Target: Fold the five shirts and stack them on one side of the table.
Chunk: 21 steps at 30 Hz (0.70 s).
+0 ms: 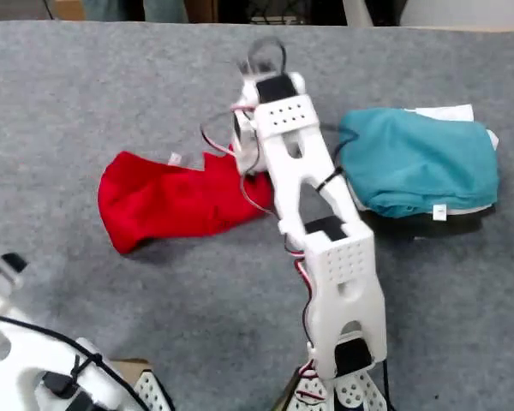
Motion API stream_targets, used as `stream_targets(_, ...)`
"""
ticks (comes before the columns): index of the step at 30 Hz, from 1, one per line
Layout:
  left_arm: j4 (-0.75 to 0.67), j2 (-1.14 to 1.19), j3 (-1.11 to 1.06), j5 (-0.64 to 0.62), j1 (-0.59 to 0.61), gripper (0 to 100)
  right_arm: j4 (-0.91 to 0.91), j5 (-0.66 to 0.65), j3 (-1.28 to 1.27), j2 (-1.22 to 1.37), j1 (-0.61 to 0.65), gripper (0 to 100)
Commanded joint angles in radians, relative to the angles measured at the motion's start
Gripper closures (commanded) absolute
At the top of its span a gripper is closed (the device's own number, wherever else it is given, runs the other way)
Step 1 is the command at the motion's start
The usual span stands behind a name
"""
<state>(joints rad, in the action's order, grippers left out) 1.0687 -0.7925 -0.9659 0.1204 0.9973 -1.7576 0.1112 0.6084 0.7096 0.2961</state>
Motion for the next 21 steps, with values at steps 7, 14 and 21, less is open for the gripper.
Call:
stream_targets(7,-0.005,-0.002,0.064,-0.207,-0.484,70,0.052,-0.324,-0.516,-0.186,-0.054,98.4)
stream_targets(14,-0.015,0.153,0.285,-0.497,-0.736,72,0.109,-0.612,-0.578,-0.280,-0.103,98.4)
stream_targets(21,-0.005,0.603,0.671,-0.718,-0.924,72,0.290,-0.775,-0.665,-0.286,-0.206,98.4)
